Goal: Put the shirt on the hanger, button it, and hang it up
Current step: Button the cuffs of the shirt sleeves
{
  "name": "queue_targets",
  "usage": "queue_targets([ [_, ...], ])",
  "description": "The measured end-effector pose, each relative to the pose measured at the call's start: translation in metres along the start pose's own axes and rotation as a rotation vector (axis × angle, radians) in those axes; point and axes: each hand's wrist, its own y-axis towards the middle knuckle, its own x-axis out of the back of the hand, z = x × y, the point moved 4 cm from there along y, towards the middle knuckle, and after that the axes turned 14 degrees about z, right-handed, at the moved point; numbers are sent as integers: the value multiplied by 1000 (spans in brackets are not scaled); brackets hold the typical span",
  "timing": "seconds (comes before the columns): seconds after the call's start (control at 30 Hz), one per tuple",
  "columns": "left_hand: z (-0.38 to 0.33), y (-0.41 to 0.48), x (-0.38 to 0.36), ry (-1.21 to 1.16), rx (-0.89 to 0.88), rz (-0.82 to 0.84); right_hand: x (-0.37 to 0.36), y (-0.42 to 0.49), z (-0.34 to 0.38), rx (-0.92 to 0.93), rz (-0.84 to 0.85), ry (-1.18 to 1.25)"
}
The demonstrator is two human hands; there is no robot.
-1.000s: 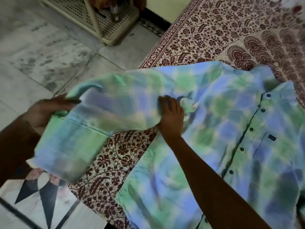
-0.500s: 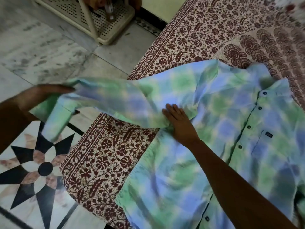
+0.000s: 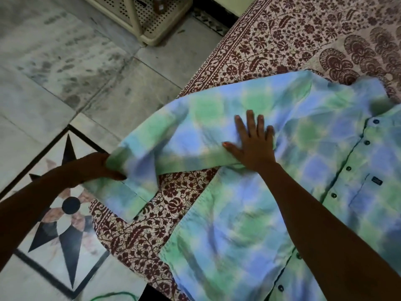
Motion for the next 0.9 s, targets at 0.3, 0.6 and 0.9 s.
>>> queue_targets([
  [0.3, 61, 6, 3, -552, -85, -31, 1, -27, 97, 348, -178, 95],
  [0.6, 54, -19, -16, -671, -248, 86, 16, -47, 82, 523, -352, 345],
  [0.9, 76, -16, -39, -685, -249, 15, 10, -68, 83, 491, -318, 195],
])
